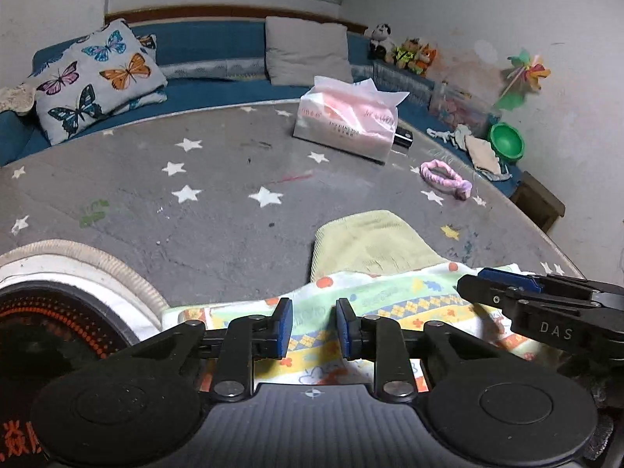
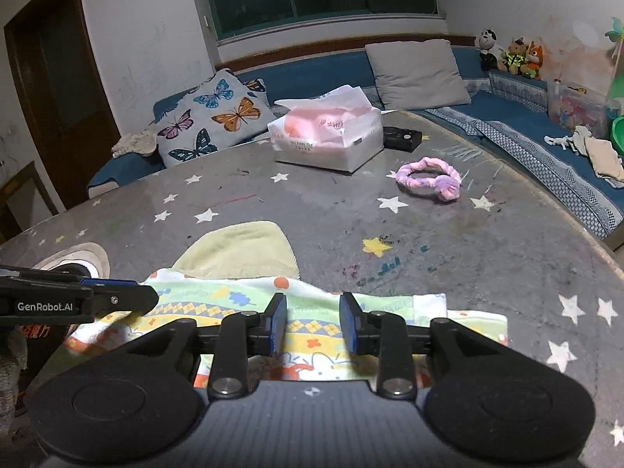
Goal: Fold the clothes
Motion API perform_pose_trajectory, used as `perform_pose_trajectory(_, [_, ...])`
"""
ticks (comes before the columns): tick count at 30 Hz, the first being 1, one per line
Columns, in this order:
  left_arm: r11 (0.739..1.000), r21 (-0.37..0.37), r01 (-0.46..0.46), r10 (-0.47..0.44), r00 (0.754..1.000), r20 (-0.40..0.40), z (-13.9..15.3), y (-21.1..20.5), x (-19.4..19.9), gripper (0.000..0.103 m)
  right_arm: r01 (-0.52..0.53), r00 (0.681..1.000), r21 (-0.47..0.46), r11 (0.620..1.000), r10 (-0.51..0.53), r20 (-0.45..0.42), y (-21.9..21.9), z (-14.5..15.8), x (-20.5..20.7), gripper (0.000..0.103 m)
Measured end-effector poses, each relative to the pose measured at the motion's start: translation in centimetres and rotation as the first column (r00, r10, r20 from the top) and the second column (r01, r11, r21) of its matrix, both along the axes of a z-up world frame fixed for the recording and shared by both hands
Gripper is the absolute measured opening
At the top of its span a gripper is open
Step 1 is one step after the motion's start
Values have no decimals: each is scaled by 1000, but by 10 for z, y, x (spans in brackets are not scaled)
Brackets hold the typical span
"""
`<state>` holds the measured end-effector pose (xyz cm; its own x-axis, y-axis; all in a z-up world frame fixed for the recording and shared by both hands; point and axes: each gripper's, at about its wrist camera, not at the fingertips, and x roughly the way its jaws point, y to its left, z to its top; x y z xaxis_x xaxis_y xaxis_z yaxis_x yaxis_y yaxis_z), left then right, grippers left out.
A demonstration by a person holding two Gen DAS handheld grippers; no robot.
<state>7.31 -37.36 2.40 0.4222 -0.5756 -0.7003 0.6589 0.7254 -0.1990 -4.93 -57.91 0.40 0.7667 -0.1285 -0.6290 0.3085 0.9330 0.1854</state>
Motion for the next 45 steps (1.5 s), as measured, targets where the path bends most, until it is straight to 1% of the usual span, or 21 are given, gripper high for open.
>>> perform_pose_trajectory(3, [1000,4,1,-1,1000,4,4,3,-5,26,-4,1000,-7,1000,4,0,3,4,-4,40])
perform_pose_trajectory(6, [1000,6,13,-13,999,31,12,8,-17,27,-15,1000,-9,1000,15,5,10,8,-12,46])
perform_pose_trajectory(9, [1000,11,16,-16,999,50,19,15,-30,32,-30,999,-6,1000,30,13,19,11,-21,53])
perform_pose_trajectory(10, [1000,13,17,-18,998,58,21,17,-35,34,-39,999,-13,999,39,10,23,12,-25,53])
perform_pose_trajectory(15, [998,44,34,-38,994,99,25,29,-62,34,-82,997,-52,995,82,-3,48,13,-44,58])
perform_pose_trajectory(19, [998,57,38,-43,994,100,25,38,-80,35,-117,993,-85,989,116,-14,67,14,-61,61])
perform_pose_trajectory(22, [997,72,33,-40,994,101,23,46,-92,38,-138,990,-119,983,135,-32,79,14,-72,66])
perform_pose_trajectory(25, [997,78,25,-32,995,95,22,54,-101,41,-139,990,-146,980,134,-39,89,12,-86,67])
perform_pose_trajectory(27, [997,82,18,-25,996,90,21,59,-109,43,-135,991,-146,980,131,-40,94,11,-95,68])
perform_pose_trajectory(28, [997,82,16,-24,996,90,21,62,-112,44,-134,991,-141,981,129,-40,96,11,-99,71])
perform_pose_trajectory(30, [997,81,13,-21,995,97,21,67,-121,48,-127,992,-139,982,123,-36,99,12,-108,73])
perform_pose_trajectory(32, [997,80,10,-18,995,103,21,73,-131,55,-118,993,-141,983,115,-28,103,12,-117,74])
perform_pose_trajectory(33, [997,81,8,-16,994,106,21,76,-135,57,-111,994,-142,984,109,-24,104,13,-120,79])
perform_pose_trajectory(36, [996,84,-4,-6,993,119,20,84,-149,68,-91,996,-128,988,92,0,108,18,-131,86])
perform_pose_trajectory(37, [996,85,-9,-2,992,124,20,87,-152,74,-88,996,-123,989,90,7,109,20,-134,92])
perform_pose_trajectory(38, [996,85,-14,3,992,128,20,90,-156,81,-86,996,-121,989,88,10,110,20,-136,95])
perform_pose_trajectory(40, [996,83,-25,14,990,139,20,95,-163,93,-76,997,-123,990,78,16,115,22,-140,99])
perform_pose_trajectory(41, [996,81,-31,19,989,144,20,98,-167,96,-66,998,-129,989,69,15,117,22,-141,100])
perform_pose_trajectory(42, [996,79,-36,24,988,150,20,101,-170,98,-57,998,-136,989,59,14,119,22,-142,103])
perform_pose_trajectory(43, [996,78,-40,28,988,154,20,103,-173,102,-48,999,-142,989,50,12,122,22,-143,103])
perform_pose_trajectory(45, [996,72,-47,35,986,162,20,107,-178,103,-37,999,-138,990,39,6,124,20,-145,103])
